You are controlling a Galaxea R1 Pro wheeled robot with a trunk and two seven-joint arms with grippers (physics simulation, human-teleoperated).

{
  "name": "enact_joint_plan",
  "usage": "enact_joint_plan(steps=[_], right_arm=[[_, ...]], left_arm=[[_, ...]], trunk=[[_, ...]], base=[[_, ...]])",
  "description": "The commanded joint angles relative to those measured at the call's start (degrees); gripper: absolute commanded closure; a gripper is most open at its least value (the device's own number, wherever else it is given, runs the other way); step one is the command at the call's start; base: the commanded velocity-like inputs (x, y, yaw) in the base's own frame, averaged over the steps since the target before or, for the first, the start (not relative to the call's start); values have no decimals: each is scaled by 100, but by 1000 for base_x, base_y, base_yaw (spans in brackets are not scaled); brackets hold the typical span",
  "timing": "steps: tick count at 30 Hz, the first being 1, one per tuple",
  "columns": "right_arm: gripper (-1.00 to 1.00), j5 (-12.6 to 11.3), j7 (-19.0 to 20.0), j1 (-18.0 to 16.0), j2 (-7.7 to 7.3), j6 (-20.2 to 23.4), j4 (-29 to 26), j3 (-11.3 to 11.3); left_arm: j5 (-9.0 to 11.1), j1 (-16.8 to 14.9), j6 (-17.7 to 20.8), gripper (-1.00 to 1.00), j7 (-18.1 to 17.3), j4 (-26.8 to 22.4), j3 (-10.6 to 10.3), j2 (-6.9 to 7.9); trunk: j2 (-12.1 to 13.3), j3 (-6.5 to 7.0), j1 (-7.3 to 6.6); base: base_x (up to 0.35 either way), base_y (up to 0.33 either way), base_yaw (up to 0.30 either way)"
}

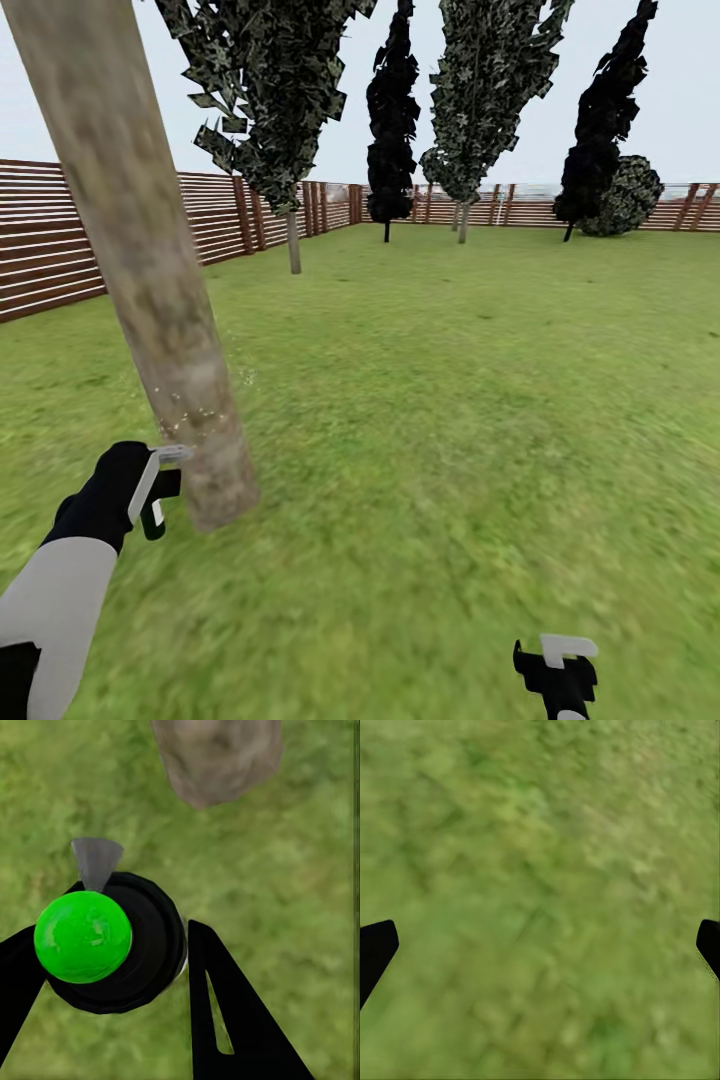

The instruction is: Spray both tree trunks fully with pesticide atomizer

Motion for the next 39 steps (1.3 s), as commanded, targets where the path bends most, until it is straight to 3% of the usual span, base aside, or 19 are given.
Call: enact_joint_plan(steps=[1,11,19,27,39], right_arm=[[-100,61,-19,-7,0,-24,11,-40],[-100,61,-19,-7,0,-24,11,-40],[-100,57,-19,-7,0,-24,11,-40],[-100,54,-19,-7,0,-24,11,-40],[-100,58,-19,-7,8,-24,11,-36]], left_arm=[[-11,-3,24,100,5,-6,0,-2],[-18,1,24,100,5,-6,6,-2],[-9,-1,24,100,5,-7,13,-27],[-18,17,24,100,5,-3,15,-28],[-27,39,24,100,5,3,15,-28]], trunk=[[-2,-5,1],[-2,-5,1],[-2,-5,1],[-2,-5,1],[-2,-5,1]], base=[[228,-169,0],[77,-247,9],[153,-233,245],[194,-218,26],[13,-272,54]])
